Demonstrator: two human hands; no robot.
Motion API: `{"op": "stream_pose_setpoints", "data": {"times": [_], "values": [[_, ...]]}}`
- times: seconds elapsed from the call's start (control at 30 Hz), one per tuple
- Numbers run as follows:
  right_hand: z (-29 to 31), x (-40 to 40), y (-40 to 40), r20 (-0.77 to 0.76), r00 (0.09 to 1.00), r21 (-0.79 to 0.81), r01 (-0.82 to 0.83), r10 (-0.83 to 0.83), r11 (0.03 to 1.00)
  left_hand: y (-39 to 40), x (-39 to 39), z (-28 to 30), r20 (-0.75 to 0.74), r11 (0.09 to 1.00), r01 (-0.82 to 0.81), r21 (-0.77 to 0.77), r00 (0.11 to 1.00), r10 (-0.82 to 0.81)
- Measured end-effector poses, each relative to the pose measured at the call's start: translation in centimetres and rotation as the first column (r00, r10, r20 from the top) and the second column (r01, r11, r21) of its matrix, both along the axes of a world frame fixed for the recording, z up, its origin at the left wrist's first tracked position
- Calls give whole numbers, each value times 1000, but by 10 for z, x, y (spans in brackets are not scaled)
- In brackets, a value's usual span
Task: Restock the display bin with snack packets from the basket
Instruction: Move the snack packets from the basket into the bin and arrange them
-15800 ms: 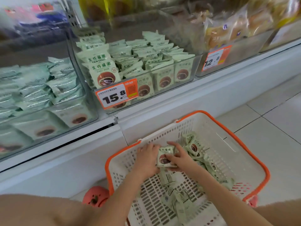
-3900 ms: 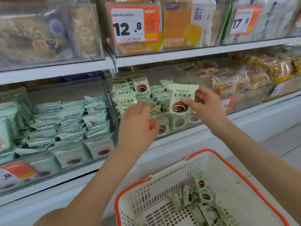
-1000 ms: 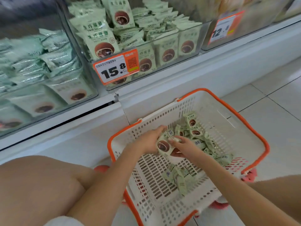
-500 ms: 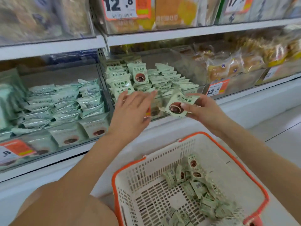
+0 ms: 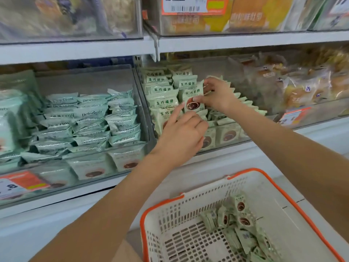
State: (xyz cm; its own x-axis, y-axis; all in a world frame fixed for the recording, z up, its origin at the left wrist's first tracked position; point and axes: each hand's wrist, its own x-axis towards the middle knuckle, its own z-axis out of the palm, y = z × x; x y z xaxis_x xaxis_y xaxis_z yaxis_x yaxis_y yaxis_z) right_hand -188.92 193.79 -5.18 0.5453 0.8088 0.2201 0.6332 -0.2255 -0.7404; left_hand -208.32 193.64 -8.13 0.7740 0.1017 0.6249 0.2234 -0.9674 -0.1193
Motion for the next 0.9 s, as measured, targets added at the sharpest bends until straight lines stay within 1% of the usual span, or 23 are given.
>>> {"op": "stream_pose_setpoints", "data": {"times": [0.1, 0.23, 0.33, 0.37, 0.43, 0.47, 0.53, 0.6, 0.63, 0.67, 0.7, 0.73, 0.77, 0.8, 0.83, 0.87, 0.9], "values": [[-5, -1, 0, -65, 998, 31, 14, -12, 999, 3, -1, -1, -13, 1000, -8, -3, 1000, 8], [1, -8, -11, -50, 998, 27, 25, -24, 999, 1, 0, -2, -14, 1000, -1, 12, 1000, 1], [12, -18, -34, -39, 998, 30, 48, -46, 998, -6, 0, -2, 38, 997, 62, 41, 997, -63], [14, -23, -45, -31, 998, 60, 54, -53, 997, -11, 1, -3, 55, 994, 92, 58, 994, -96], [11, -35, -73, 0, 997, 186, 81, -83, 979, -23, 4, -9, 58, 981, 162, 104, 984, -169], [5, -40, -89, 19, 993, 266, 108, -117, 958, -30, 5, -15, 42, 971, 199, 132, 978, -206], [-15, -51, -125, 44, 974, 404, 188, -224, 895, -46, 10, -34, -38, 949, 272, 160, 962, -270], [-48, -57, -161, 32, 940, 452, 289, -339, 844, -65, 13, -60, -142, 938, 330, 110, 939, -314], [-69, -58, -176, 11, 929, 425, 331, -371, 842, -76, 14, -74, -200, 934, 354, 58, 920, -336], [-96, -56, -192, -9, 923, 340, 365, -385, 867, -88, 14, -89, -260, 926, 378, 7, 895, -363], [-124, -55, -208, -34, 921, 197, 386, -387, 901, -101, 14, -105, -333, 915, 400, -49, 857, -393], [-155, -54, -224, -49, 923, 9, 382, -381, 924, -113, 13, -120, -421, 908, 405, -105, 809, -410], [-184, -54, -239, -52, 934, -186, 338, -353, 923, -124, 11, -135, -525, 914, 373, -161, 752, -399], [-213, -55, -254, -53, 949, -388, 266, -310, 883, -132, 8, -152, -629, 933, 289, -213, 690, -357], [-236, -59, -269, -71, 961, -586, 176, -267, 791, -140, 5, -170, -721, 948, 172, -270, 616, -317], [-255, -66, -282, -94, 968, -748, 87, -234, 658, -147, 1, -189, -773, 942, 50, -331, 557, -302], [-273, -74, -294, -118, 971, -857, 7, -210, 515, -154, -4, -207, -796, 922, -55, -384, 525, -301]]}}
